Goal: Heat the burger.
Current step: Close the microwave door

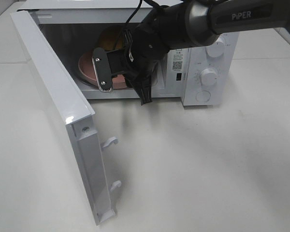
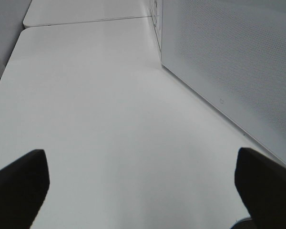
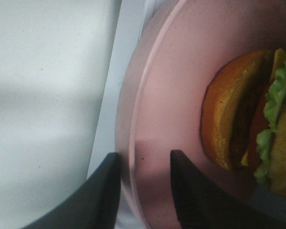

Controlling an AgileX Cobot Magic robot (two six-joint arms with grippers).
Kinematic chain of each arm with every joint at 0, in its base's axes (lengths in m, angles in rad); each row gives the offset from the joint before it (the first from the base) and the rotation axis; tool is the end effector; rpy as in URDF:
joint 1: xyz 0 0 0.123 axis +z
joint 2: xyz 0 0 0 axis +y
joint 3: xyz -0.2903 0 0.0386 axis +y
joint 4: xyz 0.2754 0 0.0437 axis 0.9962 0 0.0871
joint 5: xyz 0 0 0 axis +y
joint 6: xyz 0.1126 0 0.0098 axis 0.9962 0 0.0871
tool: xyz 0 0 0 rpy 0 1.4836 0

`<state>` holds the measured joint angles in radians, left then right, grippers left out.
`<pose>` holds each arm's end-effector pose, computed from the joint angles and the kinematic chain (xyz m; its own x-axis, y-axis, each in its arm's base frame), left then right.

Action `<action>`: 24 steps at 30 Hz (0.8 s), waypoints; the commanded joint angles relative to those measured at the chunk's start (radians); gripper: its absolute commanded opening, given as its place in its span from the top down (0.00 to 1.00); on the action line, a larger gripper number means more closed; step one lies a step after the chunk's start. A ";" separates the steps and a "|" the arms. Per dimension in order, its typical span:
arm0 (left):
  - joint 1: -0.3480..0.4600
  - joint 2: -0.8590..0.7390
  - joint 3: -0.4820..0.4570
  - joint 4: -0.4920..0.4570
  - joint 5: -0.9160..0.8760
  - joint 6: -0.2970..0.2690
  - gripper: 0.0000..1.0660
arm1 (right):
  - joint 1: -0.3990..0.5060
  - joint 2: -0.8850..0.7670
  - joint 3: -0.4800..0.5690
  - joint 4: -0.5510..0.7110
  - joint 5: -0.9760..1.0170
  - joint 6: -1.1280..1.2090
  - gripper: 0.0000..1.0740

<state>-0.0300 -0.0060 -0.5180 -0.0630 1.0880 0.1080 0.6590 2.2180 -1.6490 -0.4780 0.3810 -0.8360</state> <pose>0.0261 -0.0071 0.2837 -0.4503 0.0921 -0.8881 0.1153 0.9923 0.0444 0.4364 0.3135 0.1380 0.3266 -0.9424 -0.0717 -0.7008 -0.1906 -0.6874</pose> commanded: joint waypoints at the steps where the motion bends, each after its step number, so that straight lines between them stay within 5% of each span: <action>1: -0.002 -0.013 0.000 0.001 -0.016 -0.004 0.08 | -0.002 -0.015 -0.008 -0.008 -0.002 0.031 0.65; 13: -0.002 -0.013 0.000 0.001 -0.016 -0.004 0.08 | -0.002 -0.073 0.071 -0.008 -0.010 0.038 0.60; 24: -0.002 -0.013 0.000 0.001 -0.016 -0.003 0.08 | -0.002 -0.191 0.197 -0.008 -0.049 0.078 0.39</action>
<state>-0.0300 -0.0060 -0.5180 -0.0630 1.0880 0.1080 0.6590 2.0420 -1.4570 -0.4850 0.3450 -0.7730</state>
